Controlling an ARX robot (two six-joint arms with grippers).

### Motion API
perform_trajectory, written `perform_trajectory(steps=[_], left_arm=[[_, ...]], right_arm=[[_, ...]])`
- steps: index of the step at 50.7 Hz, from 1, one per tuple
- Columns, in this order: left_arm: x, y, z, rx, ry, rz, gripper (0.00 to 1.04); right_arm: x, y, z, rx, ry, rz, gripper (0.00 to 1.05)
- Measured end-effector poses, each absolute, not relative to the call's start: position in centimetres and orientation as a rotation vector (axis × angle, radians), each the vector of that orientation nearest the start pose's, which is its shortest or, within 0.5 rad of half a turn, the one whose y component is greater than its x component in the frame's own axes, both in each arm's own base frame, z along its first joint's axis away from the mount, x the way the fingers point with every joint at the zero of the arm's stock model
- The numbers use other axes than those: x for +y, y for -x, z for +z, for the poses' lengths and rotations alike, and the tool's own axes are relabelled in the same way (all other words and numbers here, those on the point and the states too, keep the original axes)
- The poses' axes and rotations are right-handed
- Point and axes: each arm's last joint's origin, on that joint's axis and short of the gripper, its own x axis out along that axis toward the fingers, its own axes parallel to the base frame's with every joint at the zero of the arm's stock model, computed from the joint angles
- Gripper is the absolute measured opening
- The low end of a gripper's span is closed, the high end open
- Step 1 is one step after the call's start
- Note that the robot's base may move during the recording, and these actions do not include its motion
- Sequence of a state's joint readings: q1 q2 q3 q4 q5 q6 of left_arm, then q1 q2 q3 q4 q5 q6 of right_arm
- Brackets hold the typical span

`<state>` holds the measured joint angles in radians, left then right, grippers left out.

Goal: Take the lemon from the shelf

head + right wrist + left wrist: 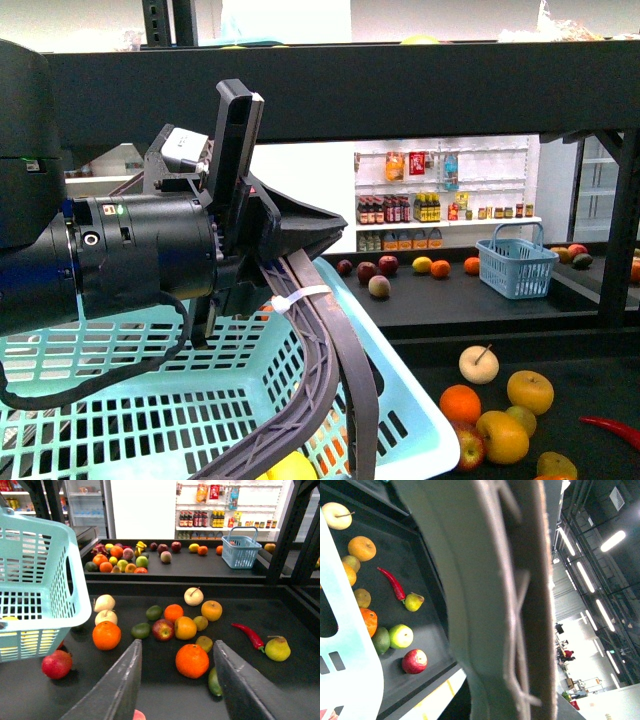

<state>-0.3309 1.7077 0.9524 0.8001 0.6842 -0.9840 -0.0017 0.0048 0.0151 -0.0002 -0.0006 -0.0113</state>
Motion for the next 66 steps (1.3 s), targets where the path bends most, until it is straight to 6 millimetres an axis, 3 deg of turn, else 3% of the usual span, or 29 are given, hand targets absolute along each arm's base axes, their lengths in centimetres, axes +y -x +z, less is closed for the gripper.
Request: perform_trajectory(steps=[16, 20, 30, 35, 43, 57, 66], left_arm=[[-13.6, -34.0, 24.5, 0.455, 0.887, -0.951, 0.07], [-13.6, -34.0, 24.5, 0.454, 0.889, -0.947, 0.07], [-12.3, -34.9, 24.8, 0.342, 1.068, -0.71, 0.07], [-10.0, -36.0, 25.5, 0.205, 1.151, -0.602, 0.07], [-4.5, -37.7, 25.3, 0.008, 1.309, -0.446, 0.07], [4.8, -39.4, 24.7, -0.171, 1.394, -0.384, 0.07], [7.8, -39.5, 25.3, -0.235, 1.385, -0.399, 0.07]], right_arm=[[0.0, -9.7, 16.8, -0.01, 0.011, -0.001, 0.98], [0.0, -9.7, 16.8, -0.01, 0.01, -0.002, 0.97], [0.0, -9.7, 16.8, -0.01, 0.01, -0.002, 0.97], [0.0, -9.7, 16.8, -0.01, 0.011, 0.0, 0.97], [0.0, -9.7, 16.8, -0.01, 0.011, 0.001, 0.97], [0.0, -9.7, 16.8, -0.01, 0.011, 0.001, 0.97], [0.0, -9.7, 16.8, -0.01, 0.011, 0.001, 0.97]])
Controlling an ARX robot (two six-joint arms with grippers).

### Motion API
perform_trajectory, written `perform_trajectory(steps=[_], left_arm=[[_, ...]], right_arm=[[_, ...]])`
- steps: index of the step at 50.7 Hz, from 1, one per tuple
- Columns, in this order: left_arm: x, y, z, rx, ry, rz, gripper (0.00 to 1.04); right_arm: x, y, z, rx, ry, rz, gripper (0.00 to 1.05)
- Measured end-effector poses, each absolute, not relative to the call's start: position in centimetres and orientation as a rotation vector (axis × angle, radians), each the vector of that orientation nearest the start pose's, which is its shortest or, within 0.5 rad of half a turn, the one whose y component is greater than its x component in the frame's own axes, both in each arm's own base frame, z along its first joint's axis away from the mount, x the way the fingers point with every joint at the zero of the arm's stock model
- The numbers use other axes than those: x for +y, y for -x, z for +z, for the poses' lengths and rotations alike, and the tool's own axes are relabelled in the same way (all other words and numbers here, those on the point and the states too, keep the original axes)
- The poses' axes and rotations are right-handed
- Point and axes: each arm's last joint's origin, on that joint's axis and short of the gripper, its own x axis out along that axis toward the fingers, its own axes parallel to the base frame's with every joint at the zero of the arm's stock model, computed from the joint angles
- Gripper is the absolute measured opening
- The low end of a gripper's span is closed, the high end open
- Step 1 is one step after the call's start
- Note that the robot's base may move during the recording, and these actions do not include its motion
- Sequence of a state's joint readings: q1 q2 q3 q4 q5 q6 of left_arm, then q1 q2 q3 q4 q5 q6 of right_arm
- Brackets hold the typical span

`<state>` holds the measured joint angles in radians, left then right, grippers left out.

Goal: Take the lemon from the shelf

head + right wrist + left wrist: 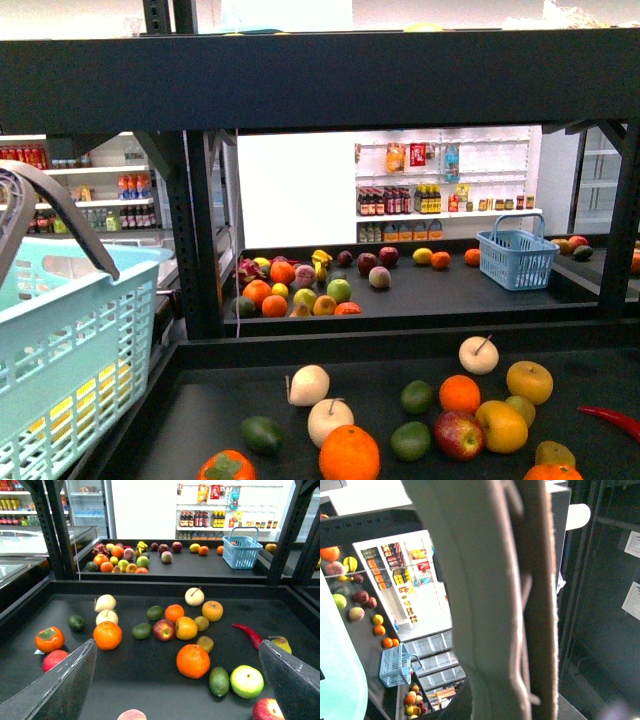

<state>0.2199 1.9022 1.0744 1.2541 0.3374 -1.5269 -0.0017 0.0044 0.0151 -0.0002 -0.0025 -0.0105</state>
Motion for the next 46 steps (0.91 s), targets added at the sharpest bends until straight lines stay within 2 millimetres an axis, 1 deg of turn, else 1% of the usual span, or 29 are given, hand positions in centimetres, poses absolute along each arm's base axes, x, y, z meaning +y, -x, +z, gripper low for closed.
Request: perform_trajectory(steps=[14, 19, 26, 33, 46], left_arm=[[11.8, -39.0, 24.1, -0.274, 1.406, -0.379, 0.07], [14.0, -38.4, 23.7, -0.308, 1.407, -0.355, 0.07], [16.0, -37.7, 23.1, -0.34, 1.402, -0.326, 0.07], [17.0, -37.5, 22.3, -0.343, 1.411, -0.29, 0.07], [17.9, -37.3, 20.6, -0.308, 1.45, -0.258, 0.07]], right_arm=[[0.0, -9.7, 16.8, -0.01, 0.011, 0.001, 0.97], [0.0, -9.7, 16.8, -0.01, 0.011, 0.0, 0.97], [0.0, -9.7, 16.8, -0.01, 0.011, 0.0, 0.97], [0.0, -9.7, 16.8, -0.01, 0.011, 0.001, 0.97], [0.0, -9.7, 16.8, -0.01, 0.011, 0.001, 0.97]])
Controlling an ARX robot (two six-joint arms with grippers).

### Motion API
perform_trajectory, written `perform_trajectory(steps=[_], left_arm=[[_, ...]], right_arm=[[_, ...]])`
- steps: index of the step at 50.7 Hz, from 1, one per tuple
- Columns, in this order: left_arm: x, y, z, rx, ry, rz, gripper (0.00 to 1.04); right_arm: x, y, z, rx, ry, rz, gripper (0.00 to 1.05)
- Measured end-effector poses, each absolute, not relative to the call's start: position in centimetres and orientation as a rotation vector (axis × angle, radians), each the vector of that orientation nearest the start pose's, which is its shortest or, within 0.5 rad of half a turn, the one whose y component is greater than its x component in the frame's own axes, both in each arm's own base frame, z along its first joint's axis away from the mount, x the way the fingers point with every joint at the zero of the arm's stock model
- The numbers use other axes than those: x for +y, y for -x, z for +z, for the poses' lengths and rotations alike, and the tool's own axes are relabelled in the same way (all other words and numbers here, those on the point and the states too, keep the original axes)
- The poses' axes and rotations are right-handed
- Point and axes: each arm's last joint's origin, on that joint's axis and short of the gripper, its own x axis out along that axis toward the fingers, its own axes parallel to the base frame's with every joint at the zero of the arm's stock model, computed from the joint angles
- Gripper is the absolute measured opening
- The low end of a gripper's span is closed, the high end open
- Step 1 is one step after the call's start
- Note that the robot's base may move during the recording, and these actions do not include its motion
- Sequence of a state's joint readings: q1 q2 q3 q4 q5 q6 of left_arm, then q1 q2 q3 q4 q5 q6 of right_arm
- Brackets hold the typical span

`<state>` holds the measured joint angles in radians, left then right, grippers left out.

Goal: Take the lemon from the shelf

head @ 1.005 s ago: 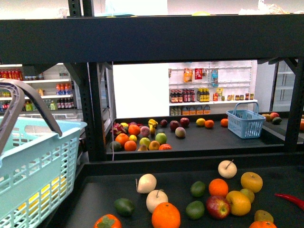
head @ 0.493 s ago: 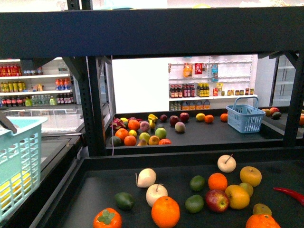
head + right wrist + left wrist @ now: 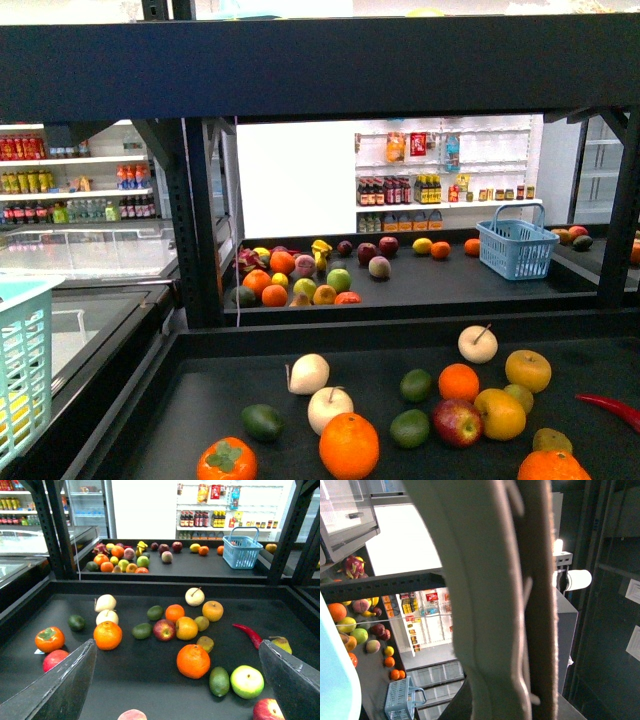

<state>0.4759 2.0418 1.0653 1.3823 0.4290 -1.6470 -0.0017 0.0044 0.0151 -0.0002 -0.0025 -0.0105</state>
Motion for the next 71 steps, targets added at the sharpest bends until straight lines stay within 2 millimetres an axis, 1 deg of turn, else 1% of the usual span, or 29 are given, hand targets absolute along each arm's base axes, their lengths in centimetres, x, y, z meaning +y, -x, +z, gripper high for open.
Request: perform_trajectory(steps=[9, 28, 30, 32, 35, 38, 41, 44, 46, 47, 49, 50, 52, 54, 56, 58, 60, 61, 62, 65, 71], left_arm=[[18.2, -37.2, 19.6, -0.286, 1.465, -0.243, 0.07], [18.5, -37.0, 19.5, -0.276, 1.462, -0.244, 0.07], [18.5, -37.0, 19.5, -0.272, 1.462, -0.248, 0.11], [18.5, -37.0, 19.5, -0.268, 1.464, -0.252, 0.18], [18.6, -37.0, 19.5, -0.272, 1.464, -0.25, 0.3], [18.8, -36.9, 19.5, -0.275, 1.463, -0.248, 0.45], [18.8, -36.9, 19.5, -0.274, 1.463, -0.248, 0.53], [18.9, -36.8, 19.5, -0.275, 1.462, -0.247, 0.66], [18.9, -36.8, 19.5, -0.276, 1.462, -0.247, 0.71], [18.9, -36.8, 19.5, -0.276, 1.461, -0.246, 0.75], [19.0, -36.8, 19.5, -0.277, 1.462, -0.246, 0.8], [19.0, -36.8, 19.5, -0.277, 1.461, -0.245, 0.85], [19.0, -36.7, 19.4, -0.275, 1.459, -0.244, 0.89], [19.1, -36.6, 19.3, -0.271, 1.454, -0.24, 0.96], [19.2, -36.4, 19.2, -0.267, 1.452, -0.235, 1.0], [19.7, -35.7, 18.7, -0.25, 1.434, -0.22, 0.95], [20.3, -34.2, 18.2, -0.215, 1.397, -0.19, 0.97], [20.7, -33.1, 17.7, -0.2, 1.38, -0.151, 0.97], [21.1, -32.4, 17.6, -0.196, 1.357, -0.115, 0.97], [21.9, -31.2, 17.8, -0.196, 1.312, -0.05, 0.97], [20.8, -30.7, 19.0, -0.132, 1.225, -0.019, 0.97]], right_arm=[[0.0, -9.7, 16.8, -0.01, 0.011, 0.001, 0.97], [0.0, -9.7, 16.8, -0.01, 0.011, 0.001, 0.97], [0.0, -9.7, 16.8, -0.01, 0.011, 0.001, 0.97], [0.0, -9.7, 16.8, -0.01, 0.011, 0.001, 0.97], [0.0, -9.7, 16.8, -0.01, 0.011, 0.001, 0.97], [0.0, -9.7, 16.8, -0.01, 0.011, 0.0, 0.97], [0.0, -9.7, 16.8, -0.01, 0.011, 0.001, 0.97], [0.0, -9.7, 16.8, -0.01, 0.011, 0.001, 0.97], [0.0, -9.7, 16.8, -0.01, 0.011, 0.001, 0.97], [0.0, -9.7, 16.8, -0.01, 0.011, 0.001, 0.97], [0.0, -9.7, 16.8, -0.01, 0.011, 0.001, 0.97], [0.0, -9.7, 16.8, -0.01, 0.011, 0.0, 0.97], [0.0, -9.7, 16.8, -0.01, 0.011, 0.0, 0.97], [0.0, -9.7, 16.8, -0.01, 0.011, 0.001, 0.97], [0.0, -9.7, 16.8, -0.01, 0.011, 0.001, 0.97], [0.0, -9.7, 16.8, -0.01, 0.011, 0.001, 0.97], [0.0, -9.7, 16.8, -0.01, 0.011, 0.001, 0.97], [0.0, -9.7, 16.8, -0.01, 0.011, 0.001, 0.97], [0.0, -9.7, 16.8, -0.01, 0.011, 0.001, 0.97], [0.0, -9.7, 16.8, -0.01, 0.01, -0.002, 0.97], [0.0, -9.7, 16.8, -0.01, 0.011, 0.001, 0.97]])
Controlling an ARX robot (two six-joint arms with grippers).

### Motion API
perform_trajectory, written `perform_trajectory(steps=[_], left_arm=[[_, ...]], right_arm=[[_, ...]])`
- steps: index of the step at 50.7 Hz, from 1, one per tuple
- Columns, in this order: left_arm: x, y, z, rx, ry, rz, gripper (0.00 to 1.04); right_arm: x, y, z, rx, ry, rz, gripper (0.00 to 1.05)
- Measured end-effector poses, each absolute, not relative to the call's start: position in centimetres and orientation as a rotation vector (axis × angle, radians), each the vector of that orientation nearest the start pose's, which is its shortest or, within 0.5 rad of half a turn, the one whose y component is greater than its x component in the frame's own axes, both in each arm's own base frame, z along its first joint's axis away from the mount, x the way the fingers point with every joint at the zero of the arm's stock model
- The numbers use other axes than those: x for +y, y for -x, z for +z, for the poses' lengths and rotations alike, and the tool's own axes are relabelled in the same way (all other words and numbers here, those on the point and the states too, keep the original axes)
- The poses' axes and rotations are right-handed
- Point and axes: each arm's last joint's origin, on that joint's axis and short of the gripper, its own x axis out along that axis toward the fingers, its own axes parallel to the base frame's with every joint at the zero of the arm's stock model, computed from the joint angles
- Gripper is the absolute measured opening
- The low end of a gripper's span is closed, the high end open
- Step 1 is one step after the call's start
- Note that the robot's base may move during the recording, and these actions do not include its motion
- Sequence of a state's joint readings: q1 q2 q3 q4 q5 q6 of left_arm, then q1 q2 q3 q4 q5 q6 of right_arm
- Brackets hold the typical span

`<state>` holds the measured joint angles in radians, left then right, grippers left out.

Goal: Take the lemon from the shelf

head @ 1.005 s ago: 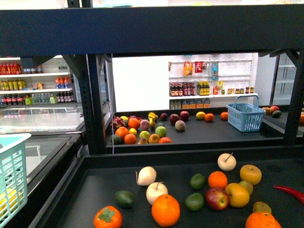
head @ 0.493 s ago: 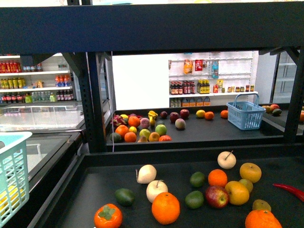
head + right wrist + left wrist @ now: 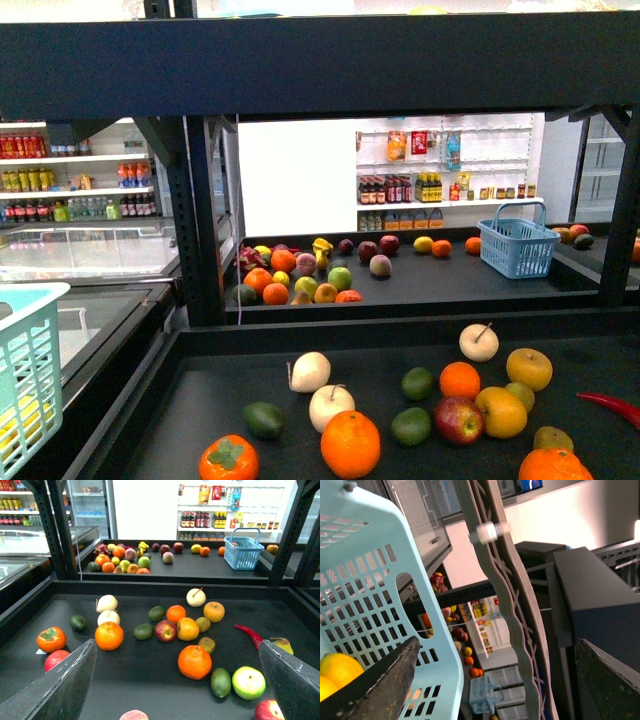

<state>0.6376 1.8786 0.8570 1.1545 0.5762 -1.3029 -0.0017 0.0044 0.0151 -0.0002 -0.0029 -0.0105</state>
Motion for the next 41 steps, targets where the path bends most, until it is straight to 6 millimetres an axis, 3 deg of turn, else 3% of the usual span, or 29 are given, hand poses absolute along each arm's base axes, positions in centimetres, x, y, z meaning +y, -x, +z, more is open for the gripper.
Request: perform_trajectory(steps=[7, 16, 24, 27, 30, 41], left_arm=[[19.0, -29.5, 20.8, -0.01, 1.068, 0.086, 0.97], [16.8, -26.2, 23.3, 0.147, 0.755, 0.181, 0.97], [12.8, -22.5, 28.0, 0.138, 0.54, 0.088, 0.97], [10.6, -21.0, 29.1, 0.039, 0.325, 0.043, 0.84], [7.0, -18.8, 28.8, 0.031, 0.148, 0.033, 0.68], [0.5, -14.1, 28.0, 0.014, 0.026, 0.017, 0.28]], right_arm=[[0.0, -9.7, 16.8, -0.01, 0.011, 0.001, 0.97], [0.0, -9.7, 16.8, -0.01, 0.011, 0.001, 0.97], [0.0, -9.7, 16.8, -0.01, 0.011, 0.001, 0.97], [0.0, -9.7, 16.8, -0.01, 0.011, 0.001, 0.97], [0.0, -9.7, 16.8, -0.01, 0.011, 0.001, 0.97], [0.0, -9.7, 16.8, -0.01, 0.011, 0.001, 0.97]])
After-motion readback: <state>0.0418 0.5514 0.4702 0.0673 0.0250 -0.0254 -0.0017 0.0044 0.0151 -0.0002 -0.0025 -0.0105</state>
